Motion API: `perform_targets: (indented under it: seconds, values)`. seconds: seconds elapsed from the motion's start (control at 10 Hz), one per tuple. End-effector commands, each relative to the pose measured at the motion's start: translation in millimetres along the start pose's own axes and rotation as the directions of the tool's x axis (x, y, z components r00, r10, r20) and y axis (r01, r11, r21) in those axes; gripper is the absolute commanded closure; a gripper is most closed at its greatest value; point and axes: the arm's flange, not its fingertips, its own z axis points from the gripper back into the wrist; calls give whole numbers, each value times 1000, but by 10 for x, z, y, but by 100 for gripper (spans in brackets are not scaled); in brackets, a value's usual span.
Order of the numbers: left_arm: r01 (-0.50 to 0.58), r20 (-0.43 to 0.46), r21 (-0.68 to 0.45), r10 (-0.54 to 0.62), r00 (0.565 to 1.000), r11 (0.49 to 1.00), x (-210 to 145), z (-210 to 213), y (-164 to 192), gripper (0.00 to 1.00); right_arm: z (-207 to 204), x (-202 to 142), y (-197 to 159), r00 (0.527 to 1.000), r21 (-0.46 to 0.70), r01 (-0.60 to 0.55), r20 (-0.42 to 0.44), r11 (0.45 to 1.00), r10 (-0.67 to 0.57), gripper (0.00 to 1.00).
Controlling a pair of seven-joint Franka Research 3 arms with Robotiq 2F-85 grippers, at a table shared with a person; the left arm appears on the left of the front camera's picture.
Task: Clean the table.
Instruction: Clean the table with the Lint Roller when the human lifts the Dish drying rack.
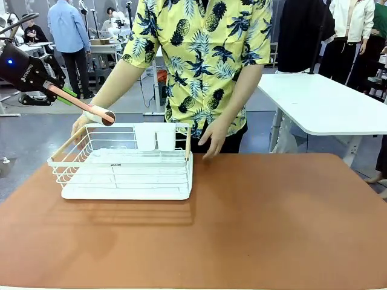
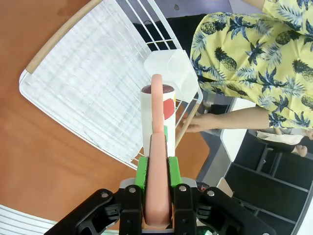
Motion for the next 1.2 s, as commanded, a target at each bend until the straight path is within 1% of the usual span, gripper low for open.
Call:
perform_targets:
  seconds: [0.0,1.1]
  values:
    - [-5,7,5,5,1000,1000,-2,10,-4,91,5,-9,22,1000,4,-4,-1,1000,4,0]
    - [-5,7,5,5,1000,1000,-2,10,-4,91,5,-9,22,1000,4,-4,-1,1000,4,0]
